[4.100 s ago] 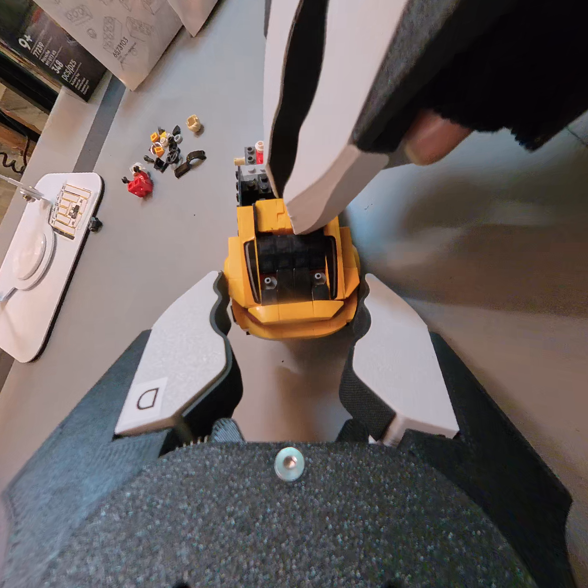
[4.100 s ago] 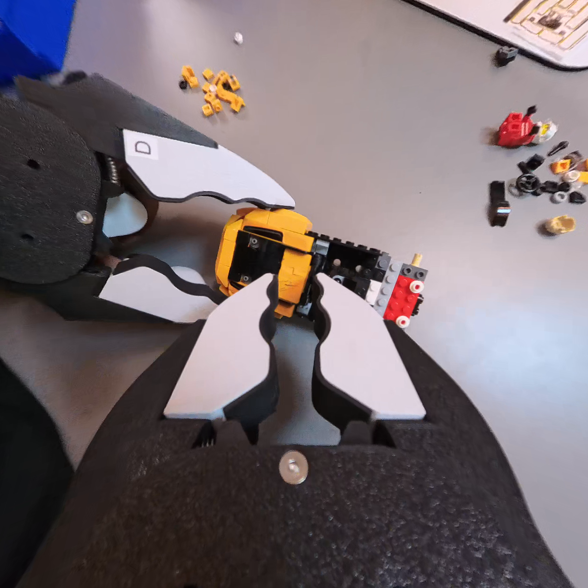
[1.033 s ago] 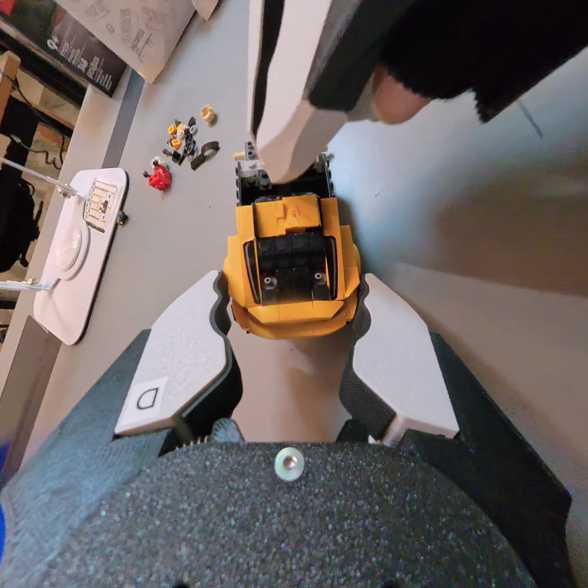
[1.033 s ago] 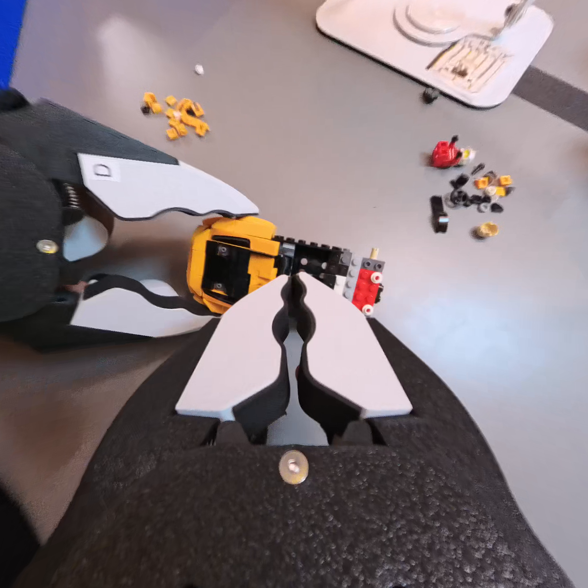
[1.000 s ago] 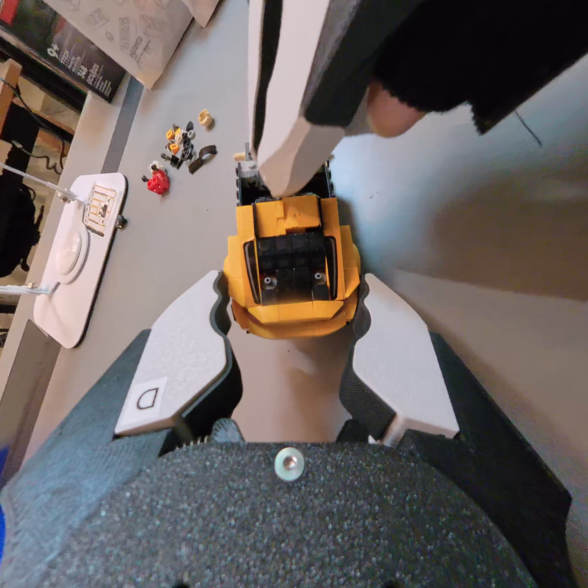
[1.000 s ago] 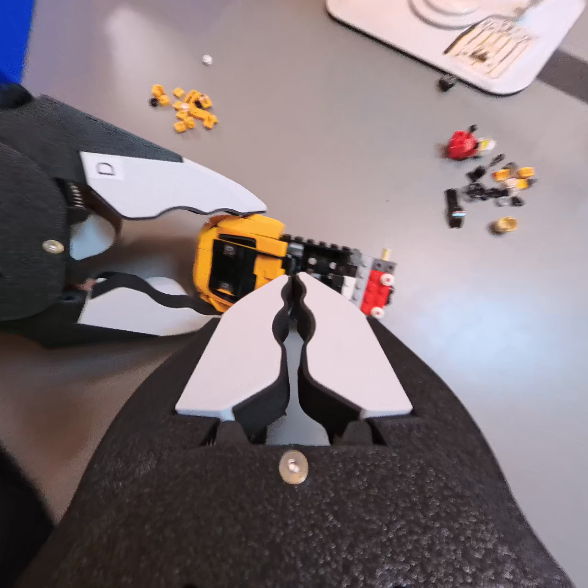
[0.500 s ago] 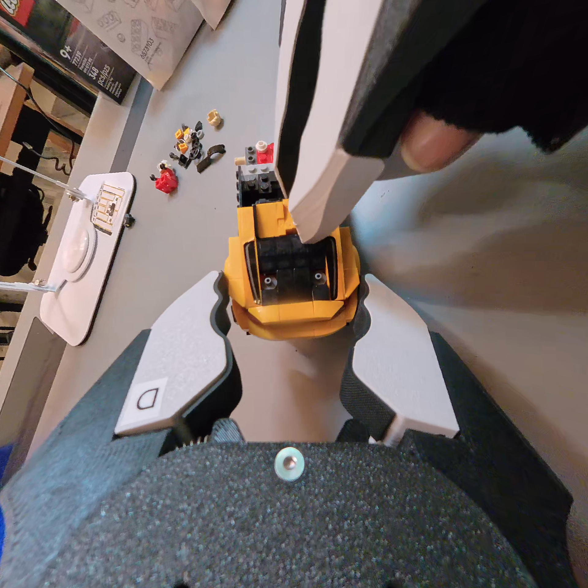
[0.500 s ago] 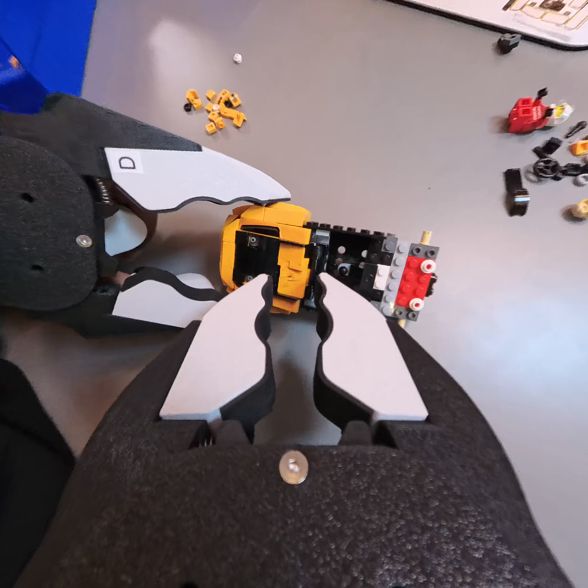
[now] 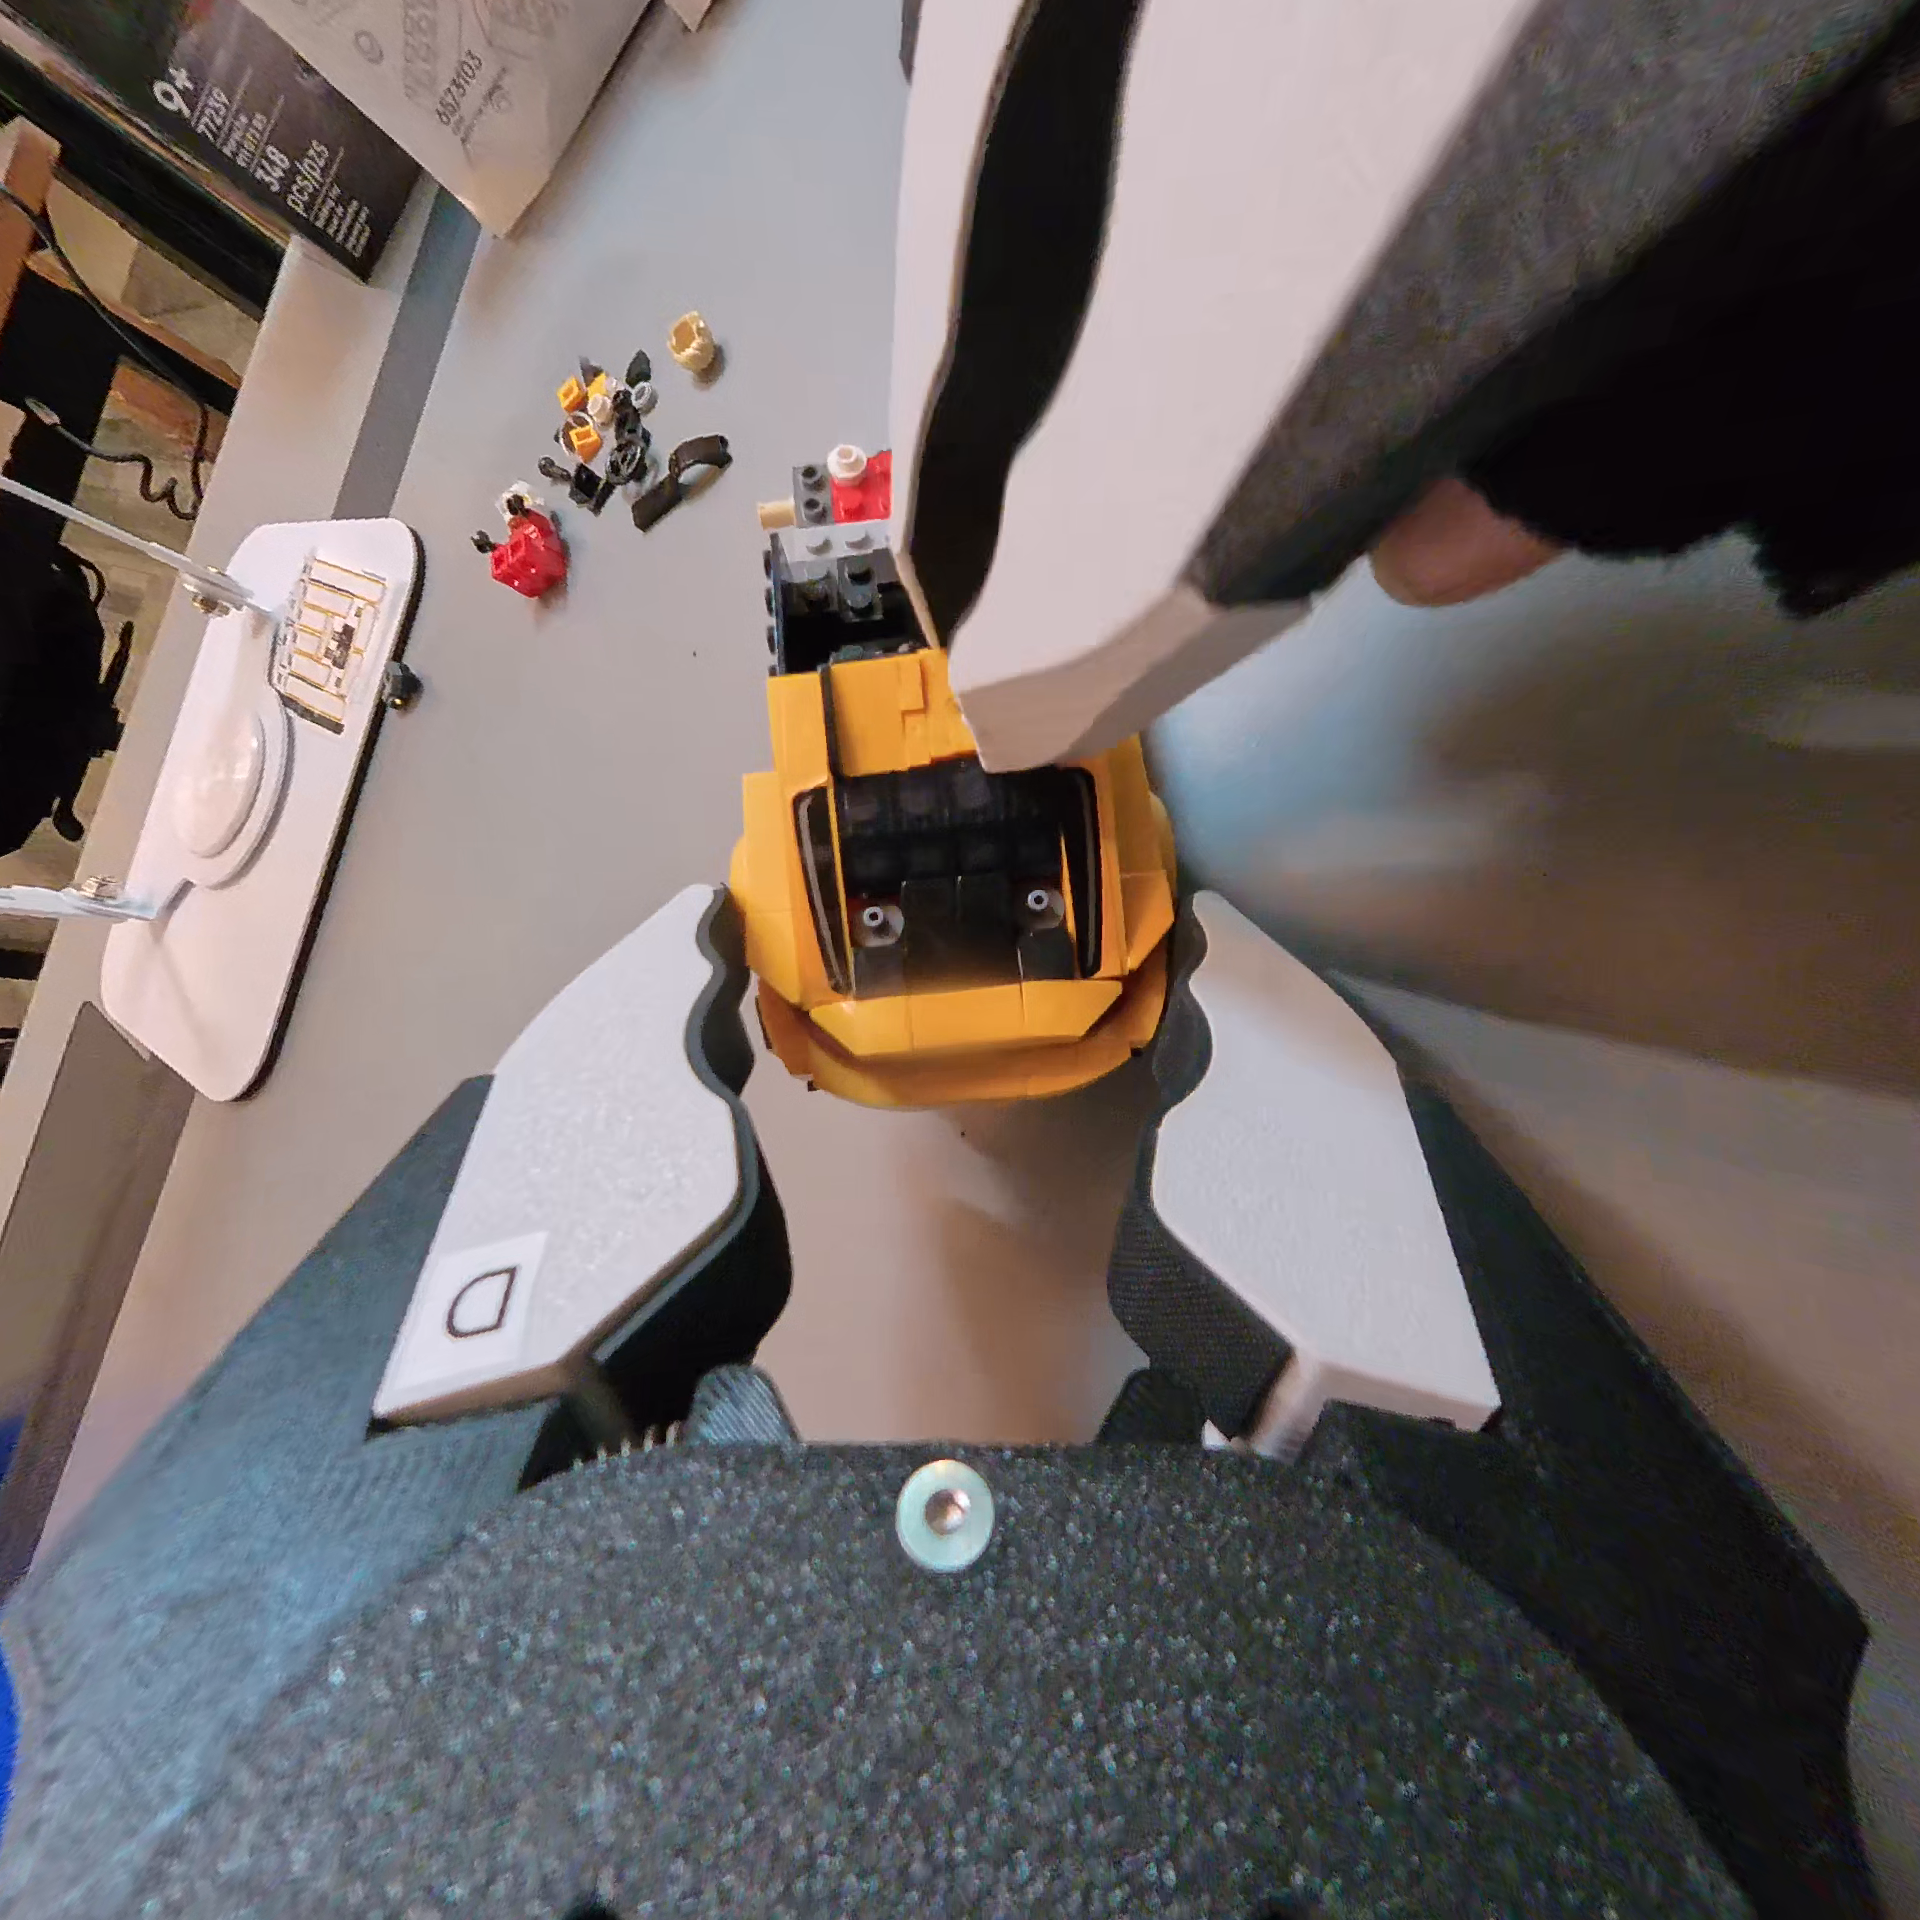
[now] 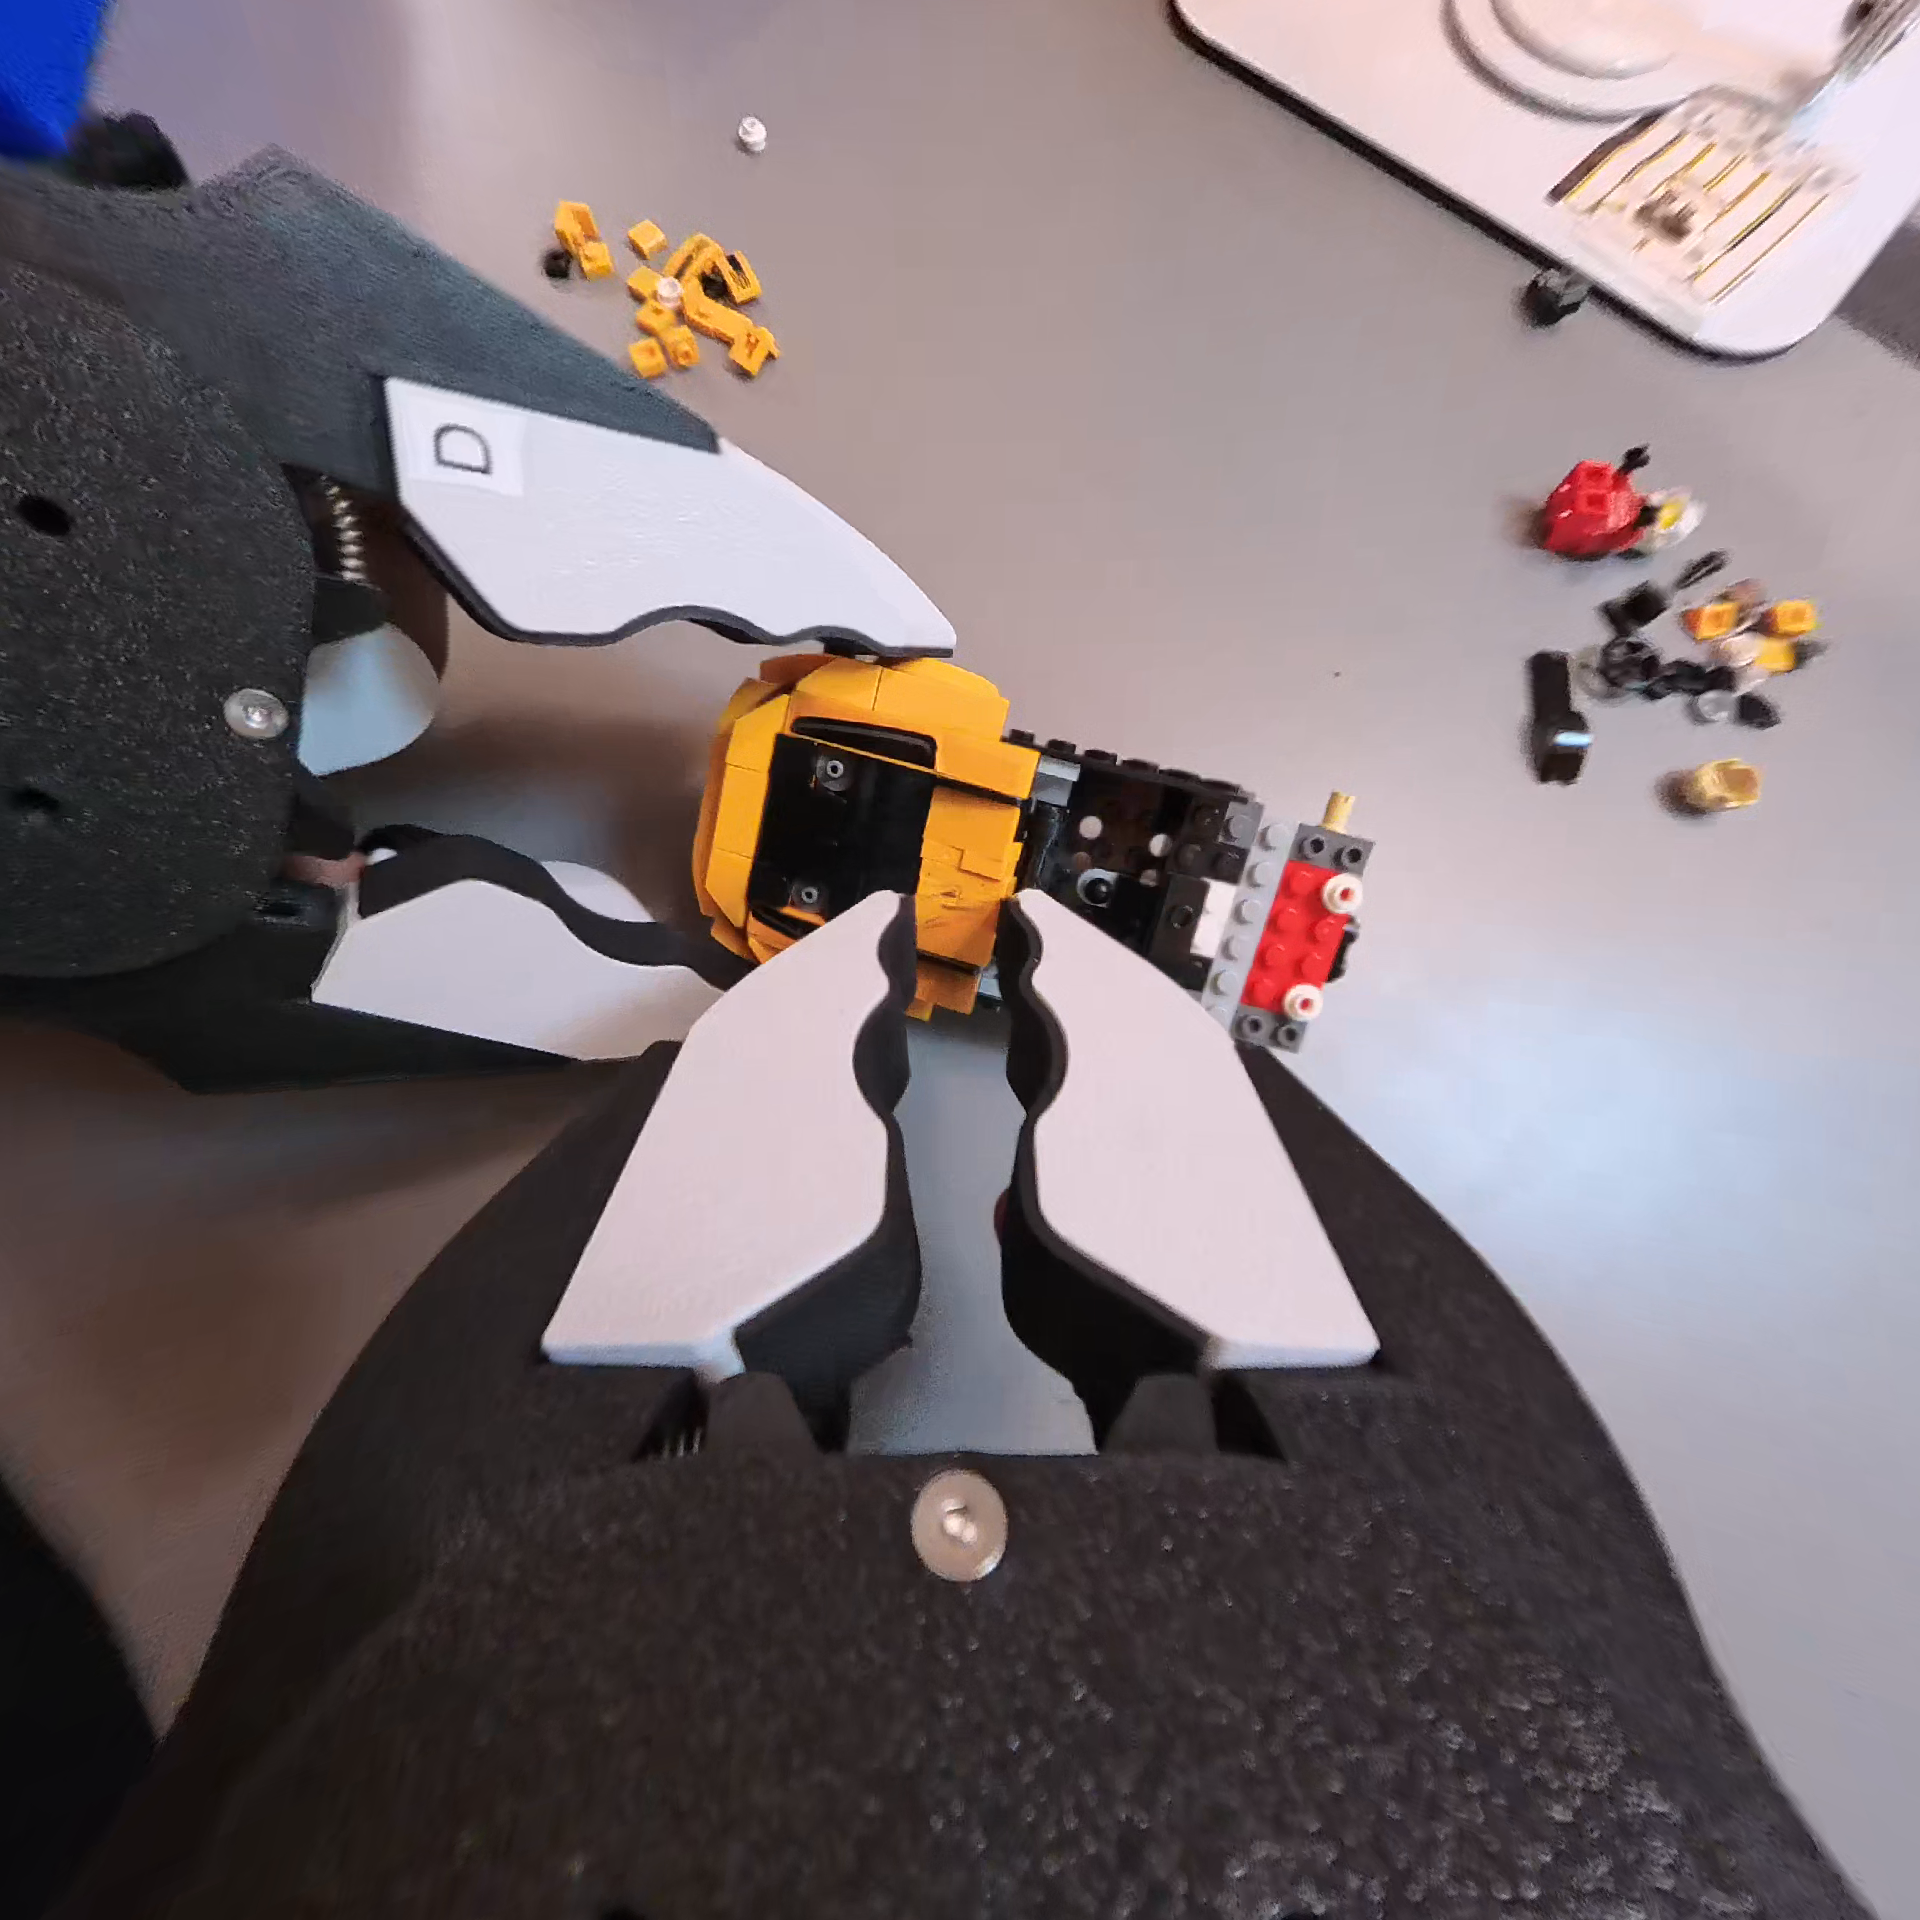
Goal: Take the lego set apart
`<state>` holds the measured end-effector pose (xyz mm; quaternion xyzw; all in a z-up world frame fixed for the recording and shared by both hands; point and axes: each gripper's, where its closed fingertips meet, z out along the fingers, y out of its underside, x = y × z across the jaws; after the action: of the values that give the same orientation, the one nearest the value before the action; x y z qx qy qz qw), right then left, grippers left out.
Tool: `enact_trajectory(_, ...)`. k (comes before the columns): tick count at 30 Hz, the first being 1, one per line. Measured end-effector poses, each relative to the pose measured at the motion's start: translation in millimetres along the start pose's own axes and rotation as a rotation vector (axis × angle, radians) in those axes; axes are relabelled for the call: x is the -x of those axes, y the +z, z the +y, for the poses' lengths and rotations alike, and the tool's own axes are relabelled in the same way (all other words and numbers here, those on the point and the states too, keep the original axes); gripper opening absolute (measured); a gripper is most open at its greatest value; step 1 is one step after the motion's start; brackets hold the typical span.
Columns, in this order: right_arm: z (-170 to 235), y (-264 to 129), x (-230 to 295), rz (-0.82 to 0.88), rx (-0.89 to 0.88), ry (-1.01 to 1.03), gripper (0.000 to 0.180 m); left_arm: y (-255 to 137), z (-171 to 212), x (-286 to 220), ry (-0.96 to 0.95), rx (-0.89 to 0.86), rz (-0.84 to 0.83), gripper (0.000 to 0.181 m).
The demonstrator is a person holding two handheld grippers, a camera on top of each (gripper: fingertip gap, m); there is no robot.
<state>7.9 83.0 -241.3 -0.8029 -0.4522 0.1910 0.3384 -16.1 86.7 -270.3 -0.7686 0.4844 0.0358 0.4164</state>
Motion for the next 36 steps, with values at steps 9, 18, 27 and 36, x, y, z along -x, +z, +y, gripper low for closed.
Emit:
enact_trajectory(9,1.8,-3.5,-16.4,0.013,0.006,0.023,0.0,-0.7,1.6,0.0,-0.02,0.002,0.015,0.078)
enact_trajectory(18,-9.1,-5.1,-0.3,-0.032,-0.027,0.052,0.02,-0.1,2.0,0.4,-0.039,-0.001,0.028,0.078)
enact_trajectory(27,-0.6,3.4,-4.4,-0.095,0.004,0.107,0.024,-0.6,1.9,-0.5,-0.034,-0.001,0.03,0.078)
enact_trajectory(36,-5.5,-5.9,-7.9,-0.057,-0.023,0.106,0.02,-0.8,2.4,-1.3,-0.042,-0.001,0.039,0.078)
